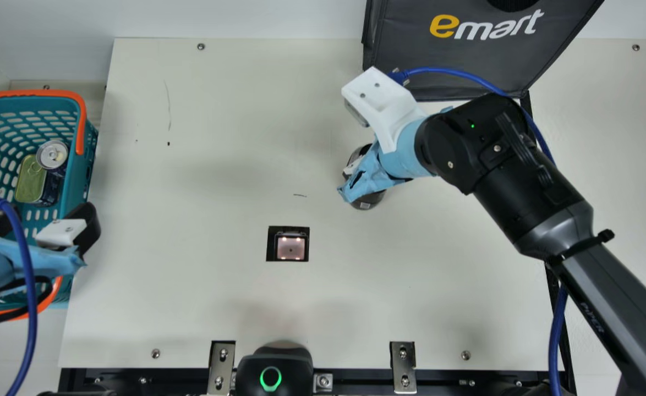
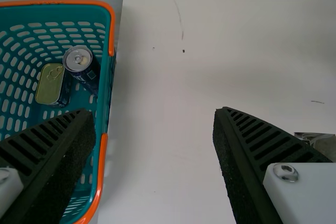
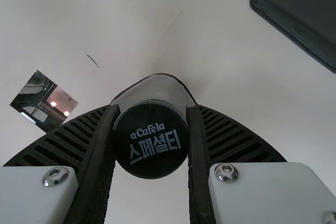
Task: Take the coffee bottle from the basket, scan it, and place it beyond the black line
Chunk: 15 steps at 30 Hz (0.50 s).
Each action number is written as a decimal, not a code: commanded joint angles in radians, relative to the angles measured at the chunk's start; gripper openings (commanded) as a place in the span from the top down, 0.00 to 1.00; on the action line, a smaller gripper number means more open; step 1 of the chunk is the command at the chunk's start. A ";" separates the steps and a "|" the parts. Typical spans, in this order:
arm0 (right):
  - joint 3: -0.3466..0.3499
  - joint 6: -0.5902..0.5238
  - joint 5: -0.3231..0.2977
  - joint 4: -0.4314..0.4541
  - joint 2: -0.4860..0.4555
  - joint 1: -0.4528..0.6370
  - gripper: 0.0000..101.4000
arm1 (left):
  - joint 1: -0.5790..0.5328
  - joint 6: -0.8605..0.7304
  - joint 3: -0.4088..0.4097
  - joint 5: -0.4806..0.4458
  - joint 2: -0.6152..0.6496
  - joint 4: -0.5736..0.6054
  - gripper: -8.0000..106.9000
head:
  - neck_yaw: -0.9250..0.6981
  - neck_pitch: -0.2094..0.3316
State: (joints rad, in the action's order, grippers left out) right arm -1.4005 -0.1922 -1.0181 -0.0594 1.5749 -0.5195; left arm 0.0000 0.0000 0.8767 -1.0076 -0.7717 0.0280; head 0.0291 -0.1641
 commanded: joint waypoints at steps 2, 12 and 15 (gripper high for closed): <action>-0.014 -0.006 -0.008 0.002 -0.004 0.007 1.00 | 0.000 0.000 0.000 0.000 0.000 0.000 0.15 | -0.002 0.026; -0.060 -0.021 -0.036 0.009 -0.010 0.031 1.00 | 0.000 0.000 0.000 0.000 0.000 0.000 0.15 | -0.002 0.026; -0.069 -0.024 -0.042 0.010 -0.013 0.038 1.00 | 0.000 0.000 0.000 0.000 0.000 0.000 0.15 | 0.068 0.026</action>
State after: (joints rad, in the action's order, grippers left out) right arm -1.4682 -0.2156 -1.0613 -0.0500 1.5630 -0.4827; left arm 0.0000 0.0000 0.8767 -1.0076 -0.7717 0.0280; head 0.0445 -0.1641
